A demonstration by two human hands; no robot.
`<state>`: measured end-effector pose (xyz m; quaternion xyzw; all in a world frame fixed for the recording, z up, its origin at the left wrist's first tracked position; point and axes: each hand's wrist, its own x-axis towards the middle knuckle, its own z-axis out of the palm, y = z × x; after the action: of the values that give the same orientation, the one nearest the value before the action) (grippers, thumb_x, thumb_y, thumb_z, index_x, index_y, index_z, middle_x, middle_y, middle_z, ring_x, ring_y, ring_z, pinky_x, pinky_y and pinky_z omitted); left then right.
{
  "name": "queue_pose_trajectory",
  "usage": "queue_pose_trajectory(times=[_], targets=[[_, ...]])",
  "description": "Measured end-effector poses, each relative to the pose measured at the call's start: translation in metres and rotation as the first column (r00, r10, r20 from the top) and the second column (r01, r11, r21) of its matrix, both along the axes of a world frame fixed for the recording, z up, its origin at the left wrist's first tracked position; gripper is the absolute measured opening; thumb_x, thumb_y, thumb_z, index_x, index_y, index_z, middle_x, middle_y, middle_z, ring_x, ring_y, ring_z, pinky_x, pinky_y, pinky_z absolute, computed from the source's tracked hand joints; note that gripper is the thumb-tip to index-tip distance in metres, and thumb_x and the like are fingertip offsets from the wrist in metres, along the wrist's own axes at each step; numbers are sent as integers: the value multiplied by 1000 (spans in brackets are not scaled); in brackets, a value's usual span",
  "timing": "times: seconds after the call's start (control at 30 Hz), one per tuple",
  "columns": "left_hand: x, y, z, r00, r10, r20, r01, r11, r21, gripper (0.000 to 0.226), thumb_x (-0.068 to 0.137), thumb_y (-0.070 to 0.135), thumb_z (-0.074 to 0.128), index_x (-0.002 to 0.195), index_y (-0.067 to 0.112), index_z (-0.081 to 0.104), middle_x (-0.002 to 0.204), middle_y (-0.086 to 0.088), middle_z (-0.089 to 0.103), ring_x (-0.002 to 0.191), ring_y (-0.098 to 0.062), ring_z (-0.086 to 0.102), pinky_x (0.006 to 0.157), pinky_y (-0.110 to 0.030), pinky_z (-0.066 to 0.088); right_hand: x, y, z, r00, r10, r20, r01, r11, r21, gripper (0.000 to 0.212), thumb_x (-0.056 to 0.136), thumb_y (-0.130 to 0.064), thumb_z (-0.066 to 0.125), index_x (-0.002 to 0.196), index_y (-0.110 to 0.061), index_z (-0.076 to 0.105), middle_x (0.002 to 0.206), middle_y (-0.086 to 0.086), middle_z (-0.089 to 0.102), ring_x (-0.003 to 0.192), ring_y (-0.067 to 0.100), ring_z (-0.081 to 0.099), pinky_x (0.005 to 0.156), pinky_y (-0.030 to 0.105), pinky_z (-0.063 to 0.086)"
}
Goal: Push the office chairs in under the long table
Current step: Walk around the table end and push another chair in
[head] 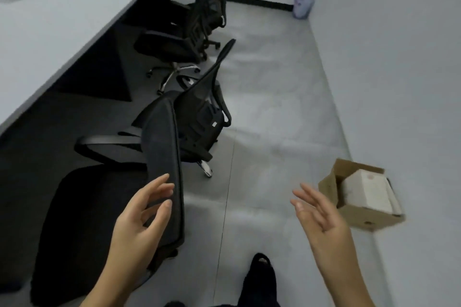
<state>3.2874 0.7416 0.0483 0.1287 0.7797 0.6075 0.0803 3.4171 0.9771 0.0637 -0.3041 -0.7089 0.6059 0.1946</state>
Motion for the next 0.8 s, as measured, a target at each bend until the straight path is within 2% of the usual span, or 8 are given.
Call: queue_pose_trajectory(times=[0.07, 0.17, 0.23, 0.33, 0.4, 0.47, 0.6, 0.8], targets=[[5, 25, 9, 993, 118, 20, -118, 993, -6, 57, 87, 5, 60, 102, 60, 56, 110, 16, 65, 102, -2, 62, 87, -12, 49, -33, 37, 6, 992, 129, 8, -129, 992, -2, 37, 71, -36, 59, 108, -37, 59, 107, -21, 67, 99, -2, 62, 79, 5, 47], [16, 49, 17, 957, 287, 37, -287, 958, 1, 37, 76, 37, 61, 105, 59, 56, 110, 17, 65, 103, -1, 61, 86, -11, 49, -80, 73, 10, 938, 344, 31, -345, 939, 7, 30, 73, -37, 57, 102, -44, 57, 106, -30, 63, 98, -5, 61, 77, 3, 46], [22, 57, 18, 905, 424, 40, -425, 905, -1, 38, 69, 47, 53, 106, 59, 56, 110, 17, 65, 103, -1, 61, 86, -12, 49, -113, 84, 10, 882, 470, 24, -470, 882, 14, 25, 81, -28, 59, 100, -45, 59, 106, -28, 64, 98, -3, 62, 78, 5, 46], [29, 63, 15, 804, 594, 37, -595, 804, 14, 37, 76, 36, 60, 106, 57, 57, 109, 17, 65, 102, 0, 61, 85, -11, 49, -158, 83, 6, 768, 640, 16, -640, 768, 20, 30, 84, -18, 60, 99, -44, 62, 107, -20, 67, 101, 2, 63, 84, 11, 48], [30, 66, 8, 761, 647, 44, -648, 762, 6, 46, 86, 13, 63, 107, 53, 58, 111, 17, 64, 101, 1, 61, 84, -8, 48, -180, 79, 5, 721, 693, 16, -693, 721, 23, 31, 85, -16, 60, 99, -44, 62, 104, -14, 70, 100, 0, 62, 82, 9, 48], [28, 67, 2, 700, 712, 56, -712, 702, -32, 54, 87, 3, 57, 106, 53, 57, 111, 18, 62, 100, 3, 61, 81, -5, 47, -204, 69, 4, 648, 762, 7, -761, 647, 42, 33, 86, -15, 60, 102, -44, 59, 105, -11, 69, 100, -2, 61, 79, 5, 47], [17, 71, -5, 628, 774, 81, -772, 633, -59, 51, 87, 4, 59, 107, 51, 58, 111, 21, 61, 100, 2, 60, 78, -3, 47, -249, 54, 3, 515, 856, 44, -856, 512, 69, 32, 86, -19, 60, 110, -41, 58, 110, -11, 65, 102, -2, 60, 78, 5, 47], [6, 70, -18, 628, 772, 99, -745, 633, -213, 46, 87, 10, 61, 108, 50, 53, 105, 25, 61, 99, 9, 56, 79, -2, 44, -313, 31, -9, 287, 944, 163, -955, 271, 118, 33, 88, -18, 58, 118, -32, 55, 113, -12, 62, 101, -7, 57, 79, 4, 47]])
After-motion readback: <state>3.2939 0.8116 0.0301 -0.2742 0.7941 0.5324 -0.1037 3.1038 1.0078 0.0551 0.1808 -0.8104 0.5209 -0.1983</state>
